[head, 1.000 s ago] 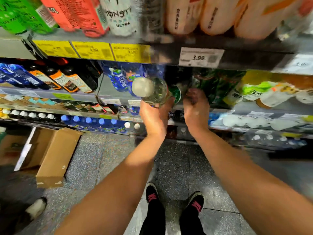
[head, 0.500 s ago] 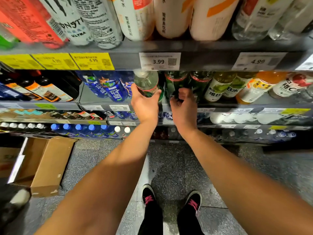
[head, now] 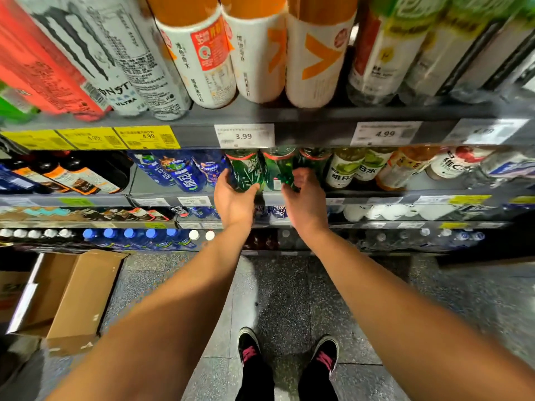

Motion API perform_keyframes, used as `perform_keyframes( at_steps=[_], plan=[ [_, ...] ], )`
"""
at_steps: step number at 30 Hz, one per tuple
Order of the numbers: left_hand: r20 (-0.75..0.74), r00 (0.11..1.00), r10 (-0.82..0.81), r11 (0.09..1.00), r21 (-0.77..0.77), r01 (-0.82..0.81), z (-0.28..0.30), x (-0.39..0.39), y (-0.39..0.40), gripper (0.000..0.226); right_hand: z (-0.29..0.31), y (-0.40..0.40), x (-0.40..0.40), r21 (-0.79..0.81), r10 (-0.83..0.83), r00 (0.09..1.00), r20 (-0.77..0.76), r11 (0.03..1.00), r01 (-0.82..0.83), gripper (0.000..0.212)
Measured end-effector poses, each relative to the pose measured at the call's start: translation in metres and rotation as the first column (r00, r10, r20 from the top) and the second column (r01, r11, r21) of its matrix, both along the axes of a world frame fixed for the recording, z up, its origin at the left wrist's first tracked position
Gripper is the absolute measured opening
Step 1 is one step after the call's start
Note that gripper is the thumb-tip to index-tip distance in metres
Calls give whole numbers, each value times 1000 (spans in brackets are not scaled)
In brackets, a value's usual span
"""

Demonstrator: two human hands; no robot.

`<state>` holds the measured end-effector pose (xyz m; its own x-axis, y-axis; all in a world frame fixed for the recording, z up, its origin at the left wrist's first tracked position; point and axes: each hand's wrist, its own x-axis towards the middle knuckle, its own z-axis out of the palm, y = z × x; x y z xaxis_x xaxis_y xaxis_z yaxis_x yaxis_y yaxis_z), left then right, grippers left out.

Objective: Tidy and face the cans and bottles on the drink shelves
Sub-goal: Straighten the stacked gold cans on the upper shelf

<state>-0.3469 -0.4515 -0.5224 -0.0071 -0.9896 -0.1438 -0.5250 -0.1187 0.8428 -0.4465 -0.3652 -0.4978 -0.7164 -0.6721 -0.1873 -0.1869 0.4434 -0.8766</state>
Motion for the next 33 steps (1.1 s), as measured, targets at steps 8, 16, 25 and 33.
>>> perform_keyframes(
  at_steps=[8,16,25,33],
  plan=[
    [-42,974,-221,975,-33,220,41,25,57,44,56,23,-8,43,151,989,9,988,-151,32],
    [-221,918,-328,941,-157,298,165,37,53,25,147,34,1,-30,309,943,-120,949,-315,23],
    [-189,847,-497,825,-406,393,315,83,19,17,297,1,35,-207,440,862,-254,845,-492,9],
    [-172,753,-635,682,-583,442,445,154,-15,15,416,-36,92,-329,386,797,-466,760,-560,12]
  ],
)
